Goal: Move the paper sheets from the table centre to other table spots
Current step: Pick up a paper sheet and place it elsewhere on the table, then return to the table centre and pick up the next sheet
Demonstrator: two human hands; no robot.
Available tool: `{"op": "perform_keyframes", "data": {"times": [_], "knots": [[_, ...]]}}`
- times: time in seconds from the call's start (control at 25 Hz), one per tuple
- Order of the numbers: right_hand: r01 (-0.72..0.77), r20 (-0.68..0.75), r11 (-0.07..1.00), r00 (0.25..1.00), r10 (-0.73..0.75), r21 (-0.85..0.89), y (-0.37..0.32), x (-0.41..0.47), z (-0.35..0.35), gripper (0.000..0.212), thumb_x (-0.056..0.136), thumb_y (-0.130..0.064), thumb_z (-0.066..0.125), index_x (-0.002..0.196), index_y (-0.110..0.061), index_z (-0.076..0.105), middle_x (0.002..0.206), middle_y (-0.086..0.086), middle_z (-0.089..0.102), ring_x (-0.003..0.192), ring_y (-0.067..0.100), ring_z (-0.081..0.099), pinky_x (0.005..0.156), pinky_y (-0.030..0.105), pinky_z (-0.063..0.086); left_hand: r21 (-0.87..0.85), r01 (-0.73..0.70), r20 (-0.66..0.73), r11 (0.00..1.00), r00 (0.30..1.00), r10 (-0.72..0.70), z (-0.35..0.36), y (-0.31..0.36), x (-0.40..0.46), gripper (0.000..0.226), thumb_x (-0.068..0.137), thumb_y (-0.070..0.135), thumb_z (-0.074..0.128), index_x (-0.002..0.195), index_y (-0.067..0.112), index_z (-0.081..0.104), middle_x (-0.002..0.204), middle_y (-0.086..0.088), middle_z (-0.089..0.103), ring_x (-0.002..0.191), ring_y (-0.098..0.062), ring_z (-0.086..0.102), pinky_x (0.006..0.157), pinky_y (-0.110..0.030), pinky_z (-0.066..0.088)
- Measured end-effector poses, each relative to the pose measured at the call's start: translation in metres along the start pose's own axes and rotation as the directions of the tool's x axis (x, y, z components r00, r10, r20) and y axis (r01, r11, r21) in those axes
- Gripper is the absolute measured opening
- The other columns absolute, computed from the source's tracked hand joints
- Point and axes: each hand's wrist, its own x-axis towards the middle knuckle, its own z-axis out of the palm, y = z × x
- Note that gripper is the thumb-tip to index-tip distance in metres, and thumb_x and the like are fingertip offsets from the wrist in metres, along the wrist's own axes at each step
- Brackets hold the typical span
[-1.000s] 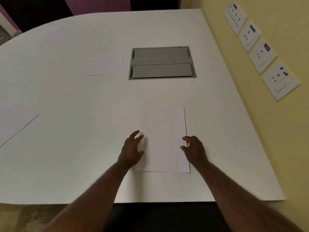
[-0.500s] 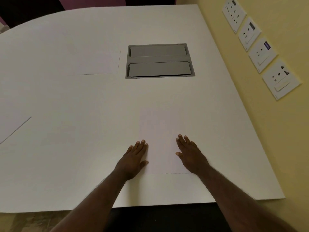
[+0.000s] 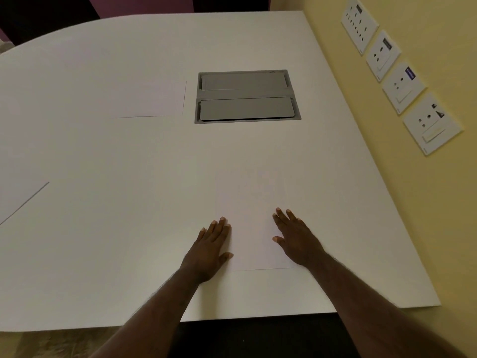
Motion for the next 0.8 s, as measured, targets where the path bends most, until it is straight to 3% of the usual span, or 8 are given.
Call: {"op": "perform_keyframes", "data": {"times": [0.12,0.28,0.44,0.64,0.8], "knots": [[-0.003,-0.068,0.997,0.998,-0.002,-0.071,-0.017,-0.004,-0.017,0.066,0.100,-0.046,0.034,0.153,-0.020,0.006,0.164,0.002,-0.004,0.151,0.026,-0.001,0.120,0.043,0.009,0.053,0.005,-0.051,0.999,0.999,-0.002,-0.020,0.009,-0.003,0.073,0.099,0.048,0.032,0.150,0.024,-0.013,0.154,0.006,-0.028,0.143,-0.014,-0.023,0.117,-0.038,-0.009],[0.109,-0.194,0.985,0.972,-0.134,-0.138,-0.063,-0.010,-0.058,0.067,0.099,-0.049,0.032,0.153,-0.021,0.005,0.164,0.003,-0.003,0.151,0.027,-0.001,0.120,0.046,0.005,0.086,-0.003,-0.118,0.996,0.993,0.013,-0.073,0.018,-0.024,0.072,0.098,0.053,0.030,0.151,0.027,-0.012,0.156,0.009,-0.024,0.145,-0.013,-0.022,0.117,-0.040,-0.011],[0.249,-0.264,0.949,0.919,-0.294,-0.192,-0.126,-0.010,-0.106,0.064,0.099,-0.048,0.032,0.153,-0.024,0.007,0.164,0.002,-0.001,0.151,0.026,0.000,0.120,0.046,0.003,0.040,0.028,-0.299,0.999,0.954,-0.015,-0.128,0.012,-0.082,0.070,0.096,0.054,0.035,0.152,0.031,0.000,0.157,0.014,-0.020,0.143,-0.006,-0.023,0.120,-0.037,-0.006],[0.454,-0.308,0.851,0.796,-0.521,-0.266,-0.238,-0.019,-0.148,0.063,0.099,-0.046,0.035,0.153,-0.024,0.012,0.164,0.001,0.004,0.151,0.024,0.003,0.120,0.046,0.003,-0.008,0.204,-0.498,0.979,0.848,-0.180,-0.176,-0.031,-0.197,0.070,0.094,0.058,0.034,0.152,0.034,0.002,0.158,0.017,-0.016,0.143,-0.001,-0.021,0.121,-0.036,-0.002],[0.620,-0.331,0.732,0.653,-0.681,-0.282,-0.351,-0.032,-0.158,0.062,0.098,-0.044,0.041,0.152,-0.022,0.020,0.163,0.001,0.012,0.150,0.024,0.009,0.120,0.046,0.007,-0.089,0.376,-0.632,0.922,0.694,-0.344,-0.203,-0.083,-0.305,0.074,0.089,0.067,0.024,0.152,0.034,0.002,0.158,0.017,-0.012,0.145,-0.003,-0.015,0.121,-0.036,-0.003]]}}
